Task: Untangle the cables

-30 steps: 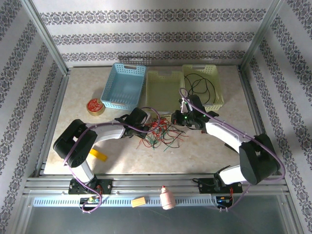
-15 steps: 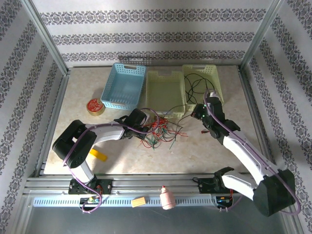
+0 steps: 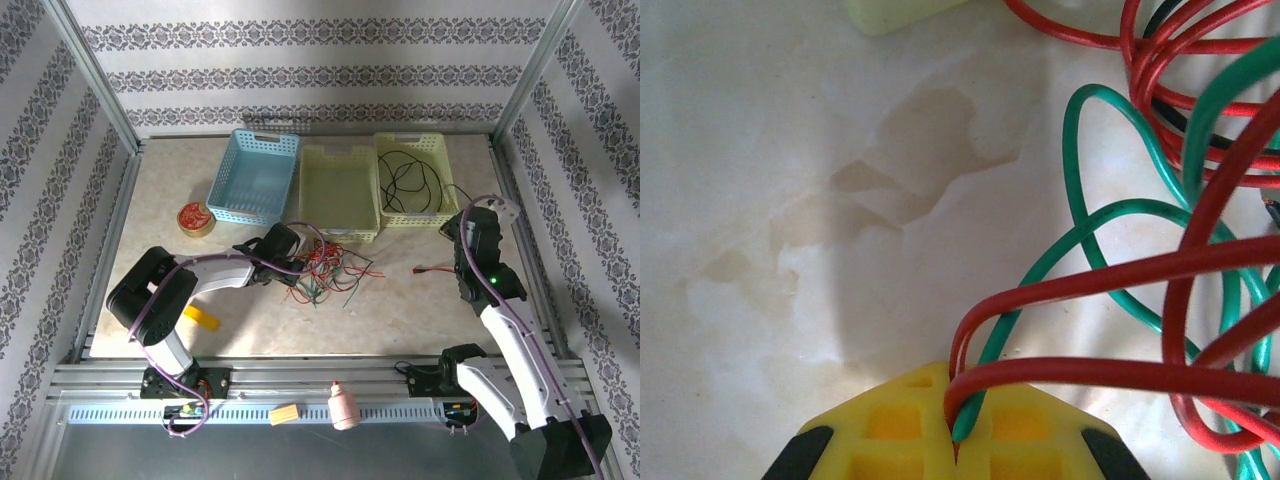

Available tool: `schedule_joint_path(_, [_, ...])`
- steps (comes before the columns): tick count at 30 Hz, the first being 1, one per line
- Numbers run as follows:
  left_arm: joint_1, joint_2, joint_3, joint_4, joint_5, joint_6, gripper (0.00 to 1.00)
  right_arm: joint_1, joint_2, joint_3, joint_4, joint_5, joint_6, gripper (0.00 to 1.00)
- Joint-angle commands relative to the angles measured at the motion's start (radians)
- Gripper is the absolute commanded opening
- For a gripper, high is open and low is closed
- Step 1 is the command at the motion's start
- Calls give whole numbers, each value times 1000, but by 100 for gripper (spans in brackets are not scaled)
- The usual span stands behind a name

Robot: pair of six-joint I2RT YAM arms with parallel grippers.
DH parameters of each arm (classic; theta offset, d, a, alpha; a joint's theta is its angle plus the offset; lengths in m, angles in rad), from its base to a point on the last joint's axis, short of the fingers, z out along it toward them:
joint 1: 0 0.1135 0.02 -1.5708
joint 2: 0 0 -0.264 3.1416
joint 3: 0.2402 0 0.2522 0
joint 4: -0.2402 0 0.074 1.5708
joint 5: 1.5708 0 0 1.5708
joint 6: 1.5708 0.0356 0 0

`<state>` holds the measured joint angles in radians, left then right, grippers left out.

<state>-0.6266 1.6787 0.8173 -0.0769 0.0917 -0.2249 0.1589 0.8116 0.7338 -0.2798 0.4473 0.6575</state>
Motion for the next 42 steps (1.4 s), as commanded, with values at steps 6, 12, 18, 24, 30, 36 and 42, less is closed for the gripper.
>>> schedule_joint_path(6, [11, -9, -29, -11, -14, -22, 0, 8, 72, 200, 80, -124, -169, 0])
schedule_joint_path(12, [11, -13, -23, -7, -12, -14, 0, 43, 286, 373, 137, -77, -248, 0])
schedule_joint_path(18, [11, -25, -20, -14, 0, -27, 0, 37, 543, 552, 194, -9, -234, 0])
schedule_joint_path(24, [11, -45, -20, -29, -6, -22, 0, 27, 736, 647, 197, 14, -184, 0])
schedule_joint_path(30, [11, -42, -28, -16, -2, -30, 0, 22, 903, 714, 126, 43, -142, 0])
schedule_joint_path(36, [10, -47, -9, -38, 1, -14, 0, -6, 980, 711, 93, -116, -30, 50])
schedule_joint_path(42, [10, -66, -19, -35, 6, -8, 0, 30, 853, 606, 104, -140, -103, 57])
